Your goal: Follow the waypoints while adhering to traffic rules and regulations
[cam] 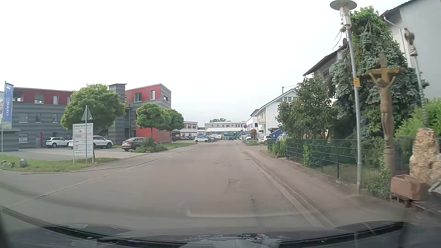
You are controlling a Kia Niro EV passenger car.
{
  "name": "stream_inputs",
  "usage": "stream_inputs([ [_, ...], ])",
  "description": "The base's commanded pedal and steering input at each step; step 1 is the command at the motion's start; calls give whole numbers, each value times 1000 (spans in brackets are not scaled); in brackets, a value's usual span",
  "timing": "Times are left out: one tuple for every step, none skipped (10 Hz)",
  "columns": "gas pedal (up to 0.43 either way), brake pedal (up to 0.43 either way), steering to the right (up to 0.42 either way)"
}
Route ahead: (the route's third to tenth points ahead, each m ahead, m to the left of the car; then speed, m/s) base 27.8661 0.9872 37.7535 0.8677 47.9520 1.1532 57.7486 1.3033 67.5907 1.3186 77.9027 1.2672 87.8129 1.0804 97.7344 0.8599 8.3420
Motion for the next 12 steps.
stream_inputs([
  [79, 0, 0],
  [79, 0, 0],
  [79, 0, 0],
  [79, 0, 0],
  [79, 0, 0],
  [79, 0, 1],
  [79, 0, 1],
  [79, 0, 1],
  [79, 0, 2],
  [79, 0, 3],
  [79, 0, 2],
  [79, 0, 0],
])
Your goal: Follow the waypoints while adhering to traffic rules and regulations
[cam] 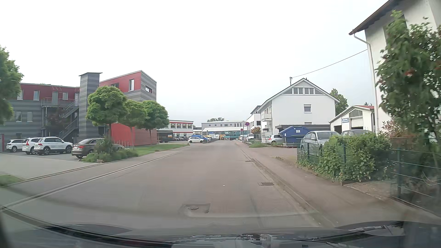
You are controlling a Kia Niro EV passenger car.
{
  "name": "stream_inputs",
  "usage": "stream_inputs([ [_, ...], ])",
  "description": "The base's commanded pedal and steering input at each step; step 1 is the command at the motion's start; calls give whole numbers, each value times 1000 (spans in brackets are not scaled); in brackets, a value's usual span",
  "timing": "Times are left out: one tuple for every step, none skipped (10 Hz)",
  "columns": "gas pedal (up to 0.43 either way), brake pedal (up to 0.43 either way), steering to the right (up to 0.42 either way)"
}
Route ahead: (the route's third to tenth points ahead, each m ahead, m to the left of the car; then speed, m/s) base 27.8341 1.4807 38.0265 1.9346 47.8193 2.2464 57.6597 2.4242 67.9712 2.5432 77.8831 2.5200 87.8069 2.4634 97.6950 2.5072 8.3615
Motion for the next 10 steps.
stream_inputs([
  [79, 0, -4],
  [79, 0, -5],
  [79, 0, -4],
  [79, 0, -5],
  [79, 0, -4],
  [79, 0, -4],
  [79, 0, -5],
  [79, 0, -5],
  [79, 0, -5],
  [79, 0, -4],
])
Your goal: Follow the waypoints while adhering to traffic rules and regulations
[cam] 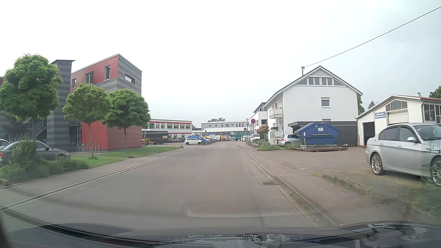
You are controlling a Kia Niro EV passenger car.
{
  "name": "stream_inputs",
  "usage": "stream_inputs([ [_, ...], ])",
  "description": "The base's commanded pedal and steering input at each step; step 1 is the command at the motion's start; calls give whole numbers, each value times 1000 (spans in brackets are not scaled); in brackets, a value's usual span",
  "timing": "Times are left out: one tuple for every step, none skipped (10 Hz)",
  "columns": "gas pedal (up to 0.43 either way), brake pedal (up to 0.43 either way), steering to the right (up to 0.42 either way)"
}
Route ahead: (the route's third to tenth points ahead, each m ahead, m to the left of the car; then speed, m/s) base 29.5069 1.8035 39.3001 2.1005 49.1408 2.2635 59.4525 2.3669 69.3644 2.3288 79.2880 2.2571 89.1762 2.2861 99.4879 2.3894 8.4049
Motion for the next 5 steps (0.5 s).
stream_inputs([
  [79, 0, -2],
  [79, 0, 0],
  [67, 0, 1],
  [59, 0, 1],
  [59, 0, 1],
])
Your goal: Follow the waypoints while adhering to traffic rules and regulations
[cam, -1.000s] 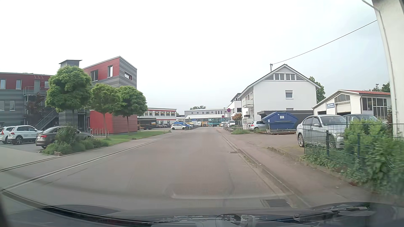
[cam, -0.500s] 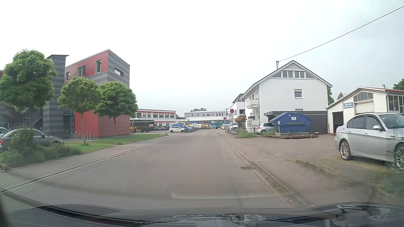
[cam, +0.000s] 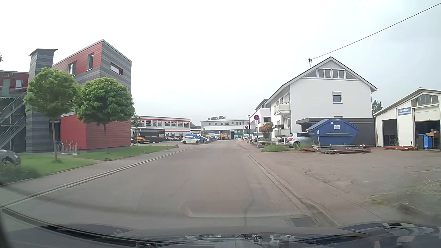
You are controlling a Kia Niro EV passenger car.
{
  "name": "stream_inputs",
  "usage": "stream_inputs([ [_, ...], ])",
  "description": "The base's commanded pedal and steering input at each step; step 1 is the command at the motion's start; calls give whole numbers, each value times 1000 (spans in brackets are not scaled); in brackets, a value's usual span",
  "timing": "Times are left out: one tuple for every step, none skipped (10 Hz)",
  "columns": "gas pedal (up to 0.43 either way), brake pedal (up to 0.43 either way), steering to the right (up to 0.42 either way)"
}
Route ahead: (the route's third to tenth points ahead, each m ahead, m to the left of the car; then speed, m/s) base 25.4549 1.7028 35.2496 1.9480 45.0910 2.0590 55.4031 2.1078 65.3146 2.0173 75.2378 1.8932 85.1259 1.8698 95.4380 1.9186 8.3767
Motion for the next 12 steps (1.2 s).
stream_inputs([
  [59, 0, 1],
  [59, 0, 1],
  [59, 0, 3],
  [59, 0, 3],
  [59, 0, 2],
  [67, 0, 3],
  [67, 0, 4],
  [67, 0, 3],
  [67, 0, 0],
  [67, 0, 0],
  [67, 0, 0],
  [67, 0, 0],
])
